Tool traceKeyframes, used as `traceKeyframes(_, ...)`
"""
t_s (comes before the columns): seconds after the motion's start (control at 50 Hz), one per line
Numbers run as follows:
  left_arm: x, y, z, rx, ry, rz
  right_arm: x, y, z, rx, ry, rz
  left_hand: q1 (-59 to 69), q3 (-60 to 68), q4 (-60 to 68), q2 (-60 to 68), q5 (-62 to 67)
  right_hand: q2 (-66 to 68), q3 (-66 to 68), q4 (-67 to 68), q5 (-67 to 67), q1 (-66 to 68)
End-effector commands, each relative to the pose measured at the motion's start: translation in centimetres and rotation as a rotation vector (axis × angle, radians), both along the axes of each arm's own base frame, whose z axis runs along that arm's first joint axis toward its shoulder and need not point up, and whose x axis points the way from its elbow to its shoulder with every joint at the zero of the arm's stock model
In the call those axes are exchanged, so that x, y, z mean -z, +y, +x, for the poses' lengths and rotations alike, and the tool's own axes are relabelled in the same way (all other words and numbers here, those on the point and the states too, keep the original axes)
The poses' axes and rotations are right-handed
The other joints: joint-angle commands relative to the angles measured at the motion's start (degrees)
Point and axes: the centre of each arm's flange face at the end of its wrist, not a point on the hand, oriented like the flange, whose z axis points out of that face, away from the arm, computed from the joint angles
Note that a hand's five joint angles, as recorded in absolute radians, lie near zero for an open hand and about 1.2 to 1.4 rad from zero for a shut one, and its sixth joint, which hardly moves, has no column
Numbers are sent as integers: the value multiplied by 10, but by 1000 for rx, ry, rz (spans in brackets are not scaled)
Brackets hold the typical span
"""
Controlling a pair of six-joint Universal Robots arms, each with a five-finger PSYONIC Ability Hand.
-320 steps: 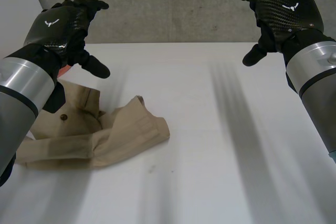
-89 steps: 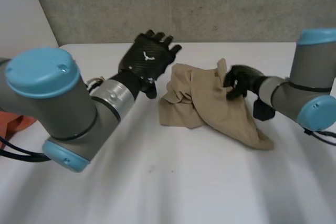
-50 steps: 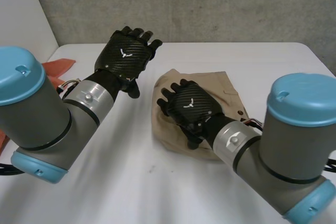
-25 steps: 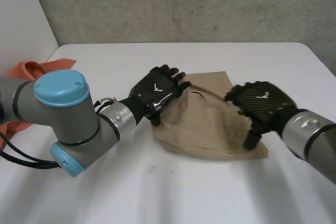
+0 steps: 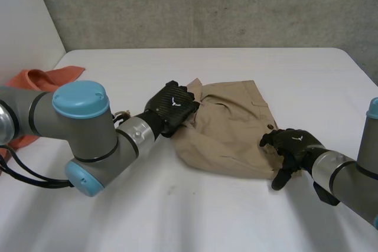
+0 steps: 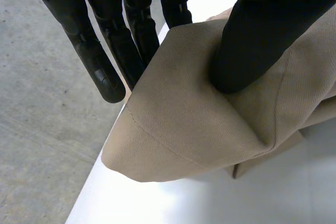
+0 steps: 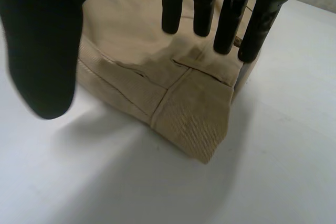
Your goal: Fold the laundry.
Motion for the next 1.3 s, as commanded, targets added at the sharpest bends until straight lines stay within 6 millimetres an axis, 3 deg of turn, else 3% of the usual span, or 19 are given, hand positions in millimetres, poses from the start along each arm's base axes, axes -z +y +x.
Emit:
traceKeyframes(0.02, -18, 1, 3, -45, 41, -6, 7, -15, 3, 6, 0, -35, 125, 107, 102, 101, 113, 311, 312, 314, 313, 339)
traceKeyframes(0.08, -28, 0, 5, -72, 86, 11, 5, -22, 4, 8, 7, -55, 151, 132, 127, 126, 138, 624, 626, 627, 627, 653)
traceKeyframes(0.2, -63, -2, 11, -136, 186, -5, -15, -34, 5, 23, -1, -126, 199, 181, 176, 175, 187, 625, 627, 628, 628, 654)
traceKeyframes(0.28, -102, 3, 17, -160, 264, -65, -60, -38, 5, 16, -9, -249, 199, 181, 176, 175, 187, 625, 627, 628, 628, 654)
traceKeyframes(0.36, -145, 14, 24, -166, 337, -143, -132, -30, 2, 2, 9, -420, 199, 181, 176, 175, 187, 625, 627, 628, 628, 654)
traceKeyframes(0.4, -172, 23, 30, -168, 383, -187, -153, -26, 3, -3, 8, -472, 199, 181, 176, 175, 187, 625, 627, 628, 628, 654)
traceKeyframes(0.44, -184, 28, 34, -169, 406, -196, -176, -22, 3, -4, -2, -524, 198, 179, 174, 173, 185, 625, 627, 628, 628, 654)
traceKeyframes(0.48, -193, 33, 38, -169, 431, -191, -183, -20, 4, -8, -4, -529, 196, 177, 173, 172, 184, 625, 627, 628, 628, 654)
traceKeyframes(0.56, -182, 33, 37, -172, 416, -144, -180, -17, 10, -32, 1, -481, 186, 167, 163, 162, 174, 625, 627, 628, 628, 654)
traceKeyframes(0.6, -171, 30, 35, -181, 397, -116, -158, -20, 20, -66, 19, -407, 184, 166, 161, 160, 172, 625, 627, 628, 628, 654)
traceKeyframes(0.68, -126, 17, 31, -232, 305, -2, -127, -24, 30, -92, 60, -283, 184, 166, 161, 160, 172, 625, 627, 628, 628, 654)
traceKeyframes(0.78, -73, 4, 33, -334, 154, 156, -108, -27, 29, -102, 159, -209, 183, 164, 159, 158, 170, 625, 627, 628, 628, 654)
traceKeyframes(0.9, -59, -18, 24, -345, 107, 112, -103, -54, 46, -103, 163, -324, 169, 151, 146, 145, 157, 625, 627, 628, 628, 654)
traceKeyframes(0.98, -76, -44, 10, -331, 171, -17, -118, -75, 64, -85, 111, -478, 137, 119, 114, 113, 125, 625, 627, 628, 628, 654)
traceKeyframes(1.04, -109, -65, -1, -324, 288, -165, -138, -86, 78, -69, 58, -612, 137, 119, 114, 113, 125, 625, 627, 628, 628, 654)
traceKeyframes(1.08, -141, -76, -6, -320, 382, -282, -166, -96, 88, -33, -4, -769, 139, 120, 116, 114, 127, 625, 627, 628, 628, 654)
traceKeyframes(1.18, -202, -83, -6, -321, 561, -488, -228, -110, 90, 86, -129, -1076, 142, 124, 119, 118, 130, 625, 627, 628, 628, 654)
traceKeyframes(1.22, -216, -84, -4, -332, 614, -540, -250, -111, 87, 143, -179, -1190, 141, 122, 117, 116, 128, 625, 627, 628, 628, 654)
traceKeyframes(1.3, -232, -80, -2, -346, 688, -601, -271, -106, 84, 182, -226, -1281, 142, 124, 119, 118, 130, 625, 627, 628, 628, 654)
